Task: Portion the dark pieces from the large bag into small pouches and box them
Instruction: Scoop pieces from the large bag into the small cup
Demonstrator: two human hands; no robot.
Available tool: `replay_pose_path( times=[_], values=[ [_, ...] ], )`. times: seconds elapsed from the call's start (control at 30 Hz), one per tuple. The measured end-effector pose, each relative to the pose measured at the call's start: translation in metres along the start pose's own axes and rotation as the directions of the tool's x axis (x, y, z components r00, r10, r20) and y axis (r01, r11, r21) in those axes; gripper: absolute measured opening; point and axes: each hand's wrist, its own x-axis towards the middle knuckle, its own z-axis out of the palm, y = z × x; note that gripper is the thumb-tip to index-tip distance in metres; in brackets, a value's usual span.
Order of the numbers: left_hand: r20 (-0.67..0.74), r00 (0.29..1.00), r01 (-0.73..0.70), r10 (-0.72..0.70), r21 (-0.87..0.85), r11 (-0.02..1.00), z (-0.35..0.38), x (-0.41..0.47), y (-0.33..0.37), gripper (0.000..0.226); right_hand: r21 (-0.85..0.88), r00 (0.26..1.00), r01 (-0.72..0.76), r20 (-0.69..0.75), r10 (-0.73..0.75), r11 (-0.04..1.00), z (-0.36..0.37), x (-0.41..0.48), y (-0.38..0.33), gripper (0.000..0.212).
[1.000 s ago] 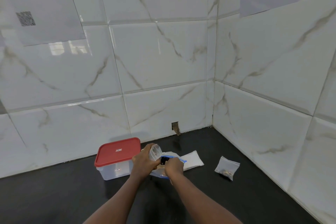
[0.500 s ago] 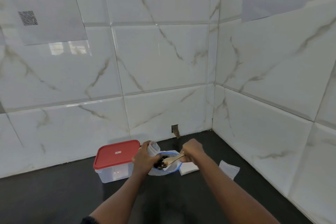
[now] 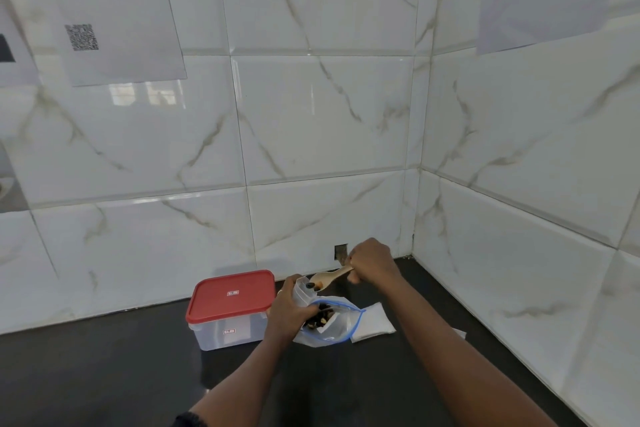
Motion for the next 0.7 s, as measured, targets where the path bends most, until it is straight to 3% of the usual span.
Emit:
replay_pose_path(
  times=[0.1,0.2,0.53,0.7],
  values=[
    [0.003,1.0,0.028,-0.028,-0.006,1.0,0.001,-0.001,-0.001,0.057,-0.239,0.974,0.214,-0.022,-0.225,0.947,0.015,-0.006,-0.004,0.026],
    [0.009,0.998,0.065,-0.065,-0.011,0.998,0.0,0.0,-0.004,0.066,-0.344,0.94,0.314,-0.02,-0.341,0.885,0.025,-0.009,-0.004,0.031],
    [-0.005,0.999,0.044,-0.044,-0.025,0.999,0.001,-0.002,-0.003,0.057,-0.43,0.92,0.363,0.025,-0.391,0.827,0.025,-0.017,-0.003,0.036],
    [0.002,0.999,0.036,-0.036,-0.015,0.999,0.0,-0.002,0.0,0.053,-0.482,0.929,0.279,-0.084,-0.361,0.83,0.017,-0.022,-0.004,0.031]
  ],
)
